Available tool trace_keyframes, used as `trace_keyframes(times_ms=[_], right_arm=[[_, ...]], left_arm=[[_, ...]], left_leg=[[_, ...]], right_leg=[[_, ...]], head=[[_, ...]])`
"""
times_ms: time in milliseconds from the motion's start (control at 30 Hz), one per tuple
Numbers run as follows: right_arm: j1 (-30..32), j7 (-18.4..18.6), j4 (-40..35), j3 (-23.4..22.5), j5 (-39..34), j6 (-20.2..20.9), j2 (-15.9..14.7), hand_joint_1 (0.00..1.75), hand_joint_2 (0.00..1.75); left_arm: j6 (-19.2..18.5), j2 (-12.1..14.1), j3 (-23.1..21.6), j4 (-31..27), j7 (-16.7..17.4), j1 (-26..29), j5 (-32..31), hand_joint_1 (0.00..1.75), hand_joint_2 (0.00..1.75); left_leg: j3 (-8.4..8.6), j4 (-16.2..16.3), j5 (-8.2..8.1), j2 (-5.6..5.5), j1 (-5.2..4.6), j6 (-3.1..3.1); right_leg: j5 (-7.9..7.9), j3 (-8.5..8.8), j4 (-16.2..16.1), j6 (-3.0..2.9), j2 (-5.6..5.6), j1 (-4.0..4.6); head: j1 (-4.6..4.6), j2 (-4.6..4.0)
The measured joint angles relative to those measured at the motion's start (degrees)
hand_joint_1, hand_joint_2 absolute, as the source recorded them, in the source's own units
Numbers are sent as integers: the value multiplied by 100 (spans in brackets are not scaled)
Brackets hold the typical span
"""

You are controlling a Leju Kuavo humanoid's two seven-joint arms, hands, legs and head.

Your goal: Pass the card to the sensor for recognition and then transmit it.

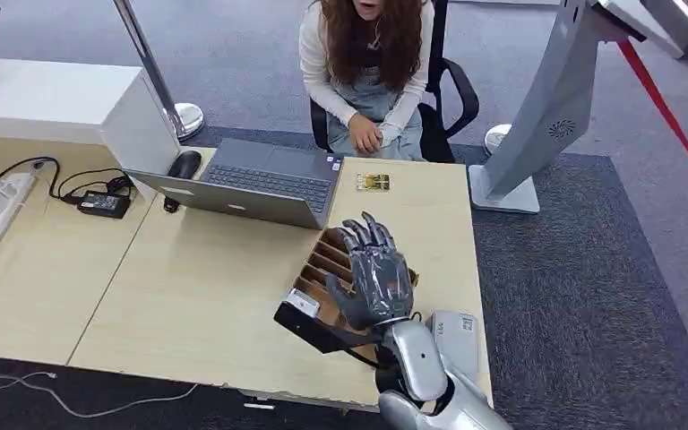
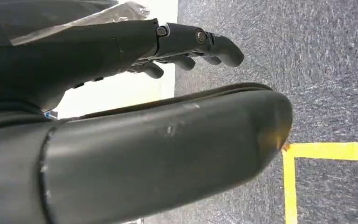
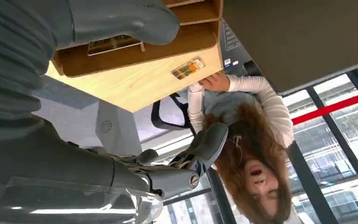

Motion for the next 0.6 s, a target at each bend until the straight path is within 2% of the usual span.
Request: trace_keyframes(times_ms=[600], right_arm=[[54,206,350,-50,-63,92,-177,61,175]], left_arm=[[0,0,61,0,-17,9,-11,0,0]], left_leg=[[0,1,0,1,0,0]], right_leg=[[0,-3,0,0,0,-1]], head=[[0,0]])
